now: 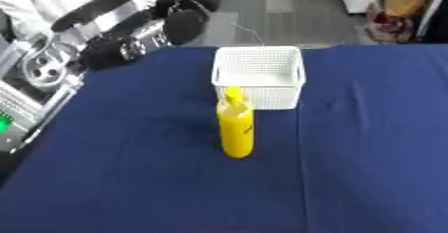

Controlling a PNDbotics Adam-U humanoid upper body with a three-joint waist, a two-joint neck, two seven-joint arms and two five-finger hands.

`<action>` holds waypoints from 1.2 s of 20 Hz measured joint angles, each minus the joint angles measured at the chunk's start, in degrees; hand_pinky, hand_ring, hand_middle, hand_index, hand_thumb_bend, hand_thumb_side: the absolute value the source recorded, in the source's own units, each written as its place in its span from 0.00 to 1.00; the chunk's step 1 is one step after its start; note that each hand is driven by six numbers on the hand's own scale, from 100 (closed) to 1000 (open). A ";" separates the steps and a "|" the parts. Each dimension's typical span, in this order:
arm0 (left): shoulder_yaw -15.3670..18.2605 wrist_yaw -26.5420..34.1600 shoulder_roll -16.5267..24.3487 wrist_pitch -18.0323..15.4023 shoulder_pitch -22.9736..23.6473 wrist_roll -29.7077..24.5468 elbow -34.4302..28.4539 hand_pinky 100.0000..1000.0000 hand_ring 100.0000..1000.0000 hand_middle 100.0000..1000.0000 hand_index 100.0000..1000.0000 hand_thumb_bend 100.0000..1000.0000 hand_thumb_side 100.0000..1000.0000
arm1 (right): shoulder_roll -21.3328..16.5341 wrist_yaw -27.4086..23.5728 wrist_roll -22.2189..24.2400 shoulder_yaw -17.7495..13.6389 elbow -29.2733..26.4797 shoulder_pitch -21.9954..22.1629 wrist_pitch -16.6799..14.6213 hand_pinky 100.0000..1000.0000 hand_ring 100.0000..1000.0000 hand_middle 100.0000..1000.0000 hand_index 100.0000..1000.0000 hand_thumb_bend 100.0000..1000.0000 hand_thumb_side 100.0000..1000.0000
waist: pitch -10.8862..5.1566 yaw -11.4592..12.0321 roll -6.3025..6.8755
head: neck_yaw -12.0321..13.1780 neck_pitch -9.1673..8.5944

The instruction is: Pick up objects on the table and place them in the box.

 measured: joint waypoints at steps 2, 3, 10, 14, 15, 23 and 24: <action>-0.29 -2.28 0.00 1.86 -0.29 -0.65 0.00 0.69 0.69 0.77 0.84 0.63 1.00 | 0.00 -0.03 -0.09 0.00 0.00 0.00 0.02 0.08 0.17 0.24 0.39 0.00 0.84 | 0.00 -0.05 0.00 | -0.01 -0.53; -0.40 -3.27 0.00 2.74 -0.52 -1.15 0.00 0.70 0.65 0.78 0.84 0.63 1.00 | 0.00 -0.04 -0.16 0.00 0.00 0.00 0.00 0.09 0.17 0.24 0.39 0.00 0.84 | 0.00 -0.06 0.00 | -0.01 -0.94; -1.68 -11.95 0.18 5.34 -3.63 -4.22 1.37 0.80 0.52 0.76 0.86 0.68 1.00 | 0.02 -0.11 -0.50 0.01 0.00 0.00 0.07 0.09 0.17 0.25 0.39 0.00 0.84 | 0.00 -0.45 0.02 | -0.05 -2.58; -3.56 -19.54 0.99 5.00 -6.35 -11.49 5.07 0.82 0.71 0.81 0.89 0.66 1.00 | 0.03 -0.49 -0.33 0.03 0.00 -0.03 0.24 0.09 0.17 0.25 0.39 0.00 0.84 | 0.01 -0.75 0.18 | 0.21 -2.79; -3.90 -21.32 0.97 4.89 -7.20 -13.47 6.05 0.82 0.72 0.81 0.89 0.65 1.00 | 0.03 -0.53 -0.27 0.03 0.00 -0.03 0.30 0.09 0.17 0.24 0.39 0.00 0.84 | 0.01 -0.83 0.26 | 0.52 -2.72; -4.95 -26.54 0.07 3.83 -8.46 -19.88 10.09 0.82 0.71 0.81 0.90 0.71 1.00 | 0.49 -1.01 -0.11 0.03 0.00 -0.20 0.46 0.09 0.17 0.25 0.39 0.00 0.84 | 0.02 -1.19 0.46 | 1.43 -1.94; -5.00 -26.54 -0.12 3.79 -8.48 -20.28 10.31 0.82 0.71 0.82 0.90 0.71 1.00 | 0.49 -1.03 -0.06 0.03 0.00 -0.31 0.51 0.09 0.17 0.25 0.39 0.00 0.84 | 0.02 -1.20 0.51 | 1.43 -1.93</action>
